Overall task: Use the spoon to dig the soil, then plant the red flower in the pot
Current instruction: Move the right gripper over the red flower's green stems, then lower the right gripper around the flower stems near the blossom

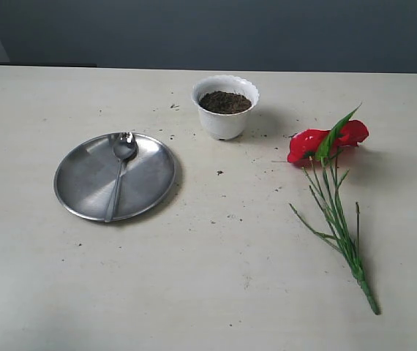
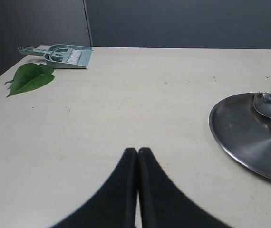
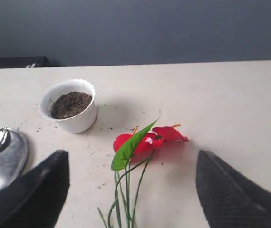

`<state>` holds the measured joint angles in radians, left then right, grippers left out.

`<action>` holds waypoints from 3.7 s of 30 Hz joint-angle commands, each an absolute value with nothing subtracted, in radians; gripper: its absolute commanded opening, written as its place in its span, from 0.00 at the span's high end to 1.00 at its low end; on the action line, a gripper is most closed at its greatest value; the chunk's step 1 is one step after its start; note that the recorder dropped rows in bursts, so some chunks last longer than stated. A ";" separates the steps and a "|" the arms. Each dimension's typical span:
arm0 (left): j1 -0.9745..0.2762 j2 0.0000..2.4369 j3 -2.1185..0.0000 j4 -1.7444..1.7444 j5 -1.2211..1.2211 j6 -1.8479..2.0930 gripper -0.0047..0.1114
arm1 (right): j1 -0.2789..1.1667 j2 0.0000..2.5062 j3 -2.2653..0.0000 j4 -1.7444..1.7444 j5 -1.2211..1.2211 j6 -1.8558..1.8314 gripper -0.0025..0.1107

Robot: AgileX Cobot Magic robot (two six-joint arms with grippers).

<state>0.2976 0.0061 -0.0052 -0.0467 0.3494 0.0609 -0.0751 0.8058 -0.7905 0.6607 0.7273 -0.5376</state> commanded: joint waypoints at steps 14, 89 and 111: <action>0.298 0.000 0.000 -0.039 0.334 0.062 0.96 | -0.079 0.989 -0.750 0.709 0.864 -0.545 0.28; 0.298 0.000 0.000 -0.039 0.334 0.062 0.96 | 0.270 1.639 -0.896 0.491 0.719 -0.540 0.28; 0.298 0.000 0.000 -0.039 0.334 0.062 0.96 | 0.421 1.806 -1.024 0.183 0.779 -0.286 0.28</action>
